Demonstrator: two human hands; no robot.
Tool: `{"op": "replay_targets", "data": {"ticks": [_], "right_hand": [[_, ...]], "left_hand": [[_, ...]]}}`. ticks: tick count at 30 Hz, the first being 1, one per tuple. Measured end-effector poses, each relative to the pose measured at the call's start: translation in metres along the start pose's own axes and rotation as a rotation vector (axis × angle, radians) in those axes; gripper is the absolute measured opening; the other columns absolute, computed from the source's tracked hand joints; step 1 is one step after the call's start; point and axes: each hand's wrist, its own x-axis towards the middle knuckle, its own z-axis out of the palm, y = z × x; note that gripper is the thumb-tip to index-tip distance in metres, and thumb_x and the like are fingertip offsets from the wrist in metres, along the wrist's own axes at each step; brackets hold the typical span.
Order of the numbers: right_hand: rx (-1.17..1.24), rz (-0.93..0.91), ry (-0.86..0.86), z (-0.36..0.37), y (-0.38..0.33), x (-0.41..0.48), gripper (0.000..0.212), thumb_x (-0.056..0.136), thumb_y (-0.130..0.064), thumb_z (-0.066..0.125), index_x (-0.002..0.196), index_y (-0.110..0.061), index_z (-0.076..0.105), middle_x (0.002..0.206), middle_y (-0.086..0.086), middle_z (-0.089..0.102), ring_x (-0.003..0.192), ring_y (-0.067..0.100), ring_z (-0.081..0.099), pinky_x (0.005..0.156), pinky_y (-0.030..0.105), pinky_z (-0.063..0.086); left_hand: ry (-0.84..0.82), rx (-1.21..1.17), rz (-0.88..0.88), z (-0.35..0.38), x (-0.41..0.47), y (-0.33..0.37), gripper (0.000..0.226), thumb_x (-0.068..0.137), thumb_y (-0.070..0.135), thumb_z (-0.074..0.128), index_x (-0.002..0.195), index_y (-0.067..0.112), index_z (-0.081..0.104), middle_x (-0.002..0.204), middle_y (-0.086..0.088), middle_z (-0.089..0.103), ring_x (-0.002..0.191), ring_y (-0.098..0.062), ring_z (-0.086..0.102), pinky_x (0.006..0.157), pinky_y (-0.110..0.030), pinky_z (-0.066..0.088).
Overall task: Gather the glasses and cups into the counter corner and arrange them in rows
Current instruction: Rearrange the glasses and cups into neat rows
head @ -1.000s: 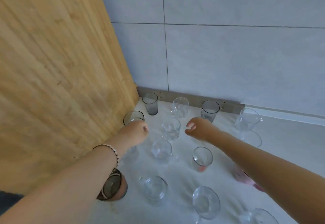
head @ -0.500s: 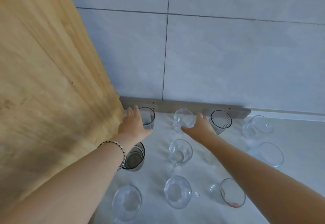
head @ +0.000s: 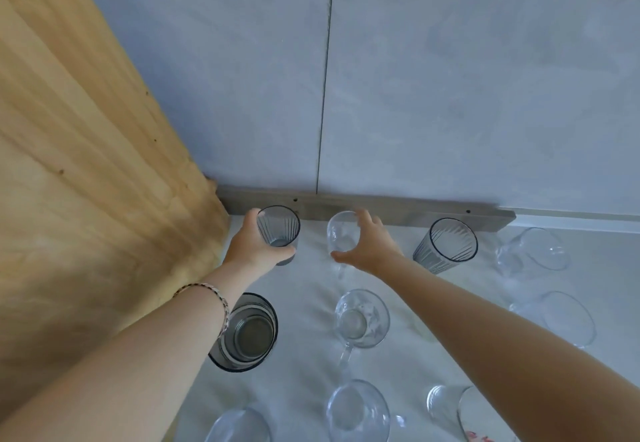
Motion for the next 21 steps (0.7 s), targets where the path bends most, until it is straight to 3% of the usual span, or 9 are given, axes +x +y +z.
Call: {"op": "replay_targets", "data": {"ticks": [3,8,12,15,18,21], "right_hand": [[-0.007,-0.025,-0.025,0.005,-0.006,0.005,0.093,0.072,-0.026,0.077,0.146,-0.021,0.02,0.141,0.008,0.035,0.119,0.025,0.05,0.086,0.028,0.043],[-0.014,-0.016,-0.019,0.008,-0.004,0.005,0.095,0.071,-0.024,0.077,0.146,-0.021,0.019,0.139,0.009,0.035,0.114,0.026,0.052,0.08,0.027,0.044],[-0.028,-0.035,-0.018,0.009,0.001,0.003,0.096,0.07,-0.023,0.077,0.146,-0.024,0.018,0.138,0.008,0.035,0.109,0.026,0.056,0.073,0.026,0.042],[-0.027,-0.047,-0.041,0.007,0.002,0.002,0.104,0.071,-0.028,0.078,0.149,-0.027,0.01,0.145,0.007,0.028,0.117,0.026,0.053,0.083,0.029,0.045],[0.003,-0.048,-0.059,0.001,0.005,-0.007,0.113,0.071,-0.041,0.078,0.151,-0.027,0.0,0.151,0.005,0.017,0.133,0.026,0.04,0.104,0.038,0.04],[0.001,-0.149,0.064,-0.021,0.016,-0.026,0.084,0.082,-0.042,0.066,0.149,-0.02,0.019,0.15,0.004,0.026,0.137,0.022,0.034,0.107,0.035,0.037]], "left_hand": [[-0.03,0.051,0.025,-0.004,0.006,-0.004,0.076,0.071,0.014,0.078,0.133,0.015,0.034,0.116,-0.004,0.046,0.094,-0.018,0.045,0.076,-0.027,0.04],[-0.032,0.07,0.06,-0.005,0.011,-0.007,0.075,0.071,0.011,0.079,0.133,0.013,0.036,0.109,0.001,0.042,0.093,-0.017,0.044,0.078,-0.025,0.037],[-0.036,0.068,0.079,-0.005,0.013,-0.008,0.077,0.07,0.008,0.08,0.134,0.012,0.037,0.117,-0.007,0.05,0.094,-0.017,0.045,0.079,-0.026,0.038],[-0.038,0.059,0.053,-0.005,0.007,-0.003,0.092,0.071,0.007,0.079,0.145,0.015,0.025,0.143,-0.012,0.04,0.114,-0.021,0.045,0.09,-0.028,0.039],[0.043,0.27,0.058,0.0,-0.006,0.01,0.112,0.069,0.023,0.081,0.151,0.021,0.005,0.158,-0.011,0.009,0.147,-0.026,0.013,0.119,-0.038,0.021],[0.143,0.451,0.376,0.018,-0.025,0.035,0.098,0.077,0.03,0.071,0.15,0.011,0.009,0.159,-0.014,0.004,0.149,-0.028,0.0,0.122,-0.044,0.009]]}}
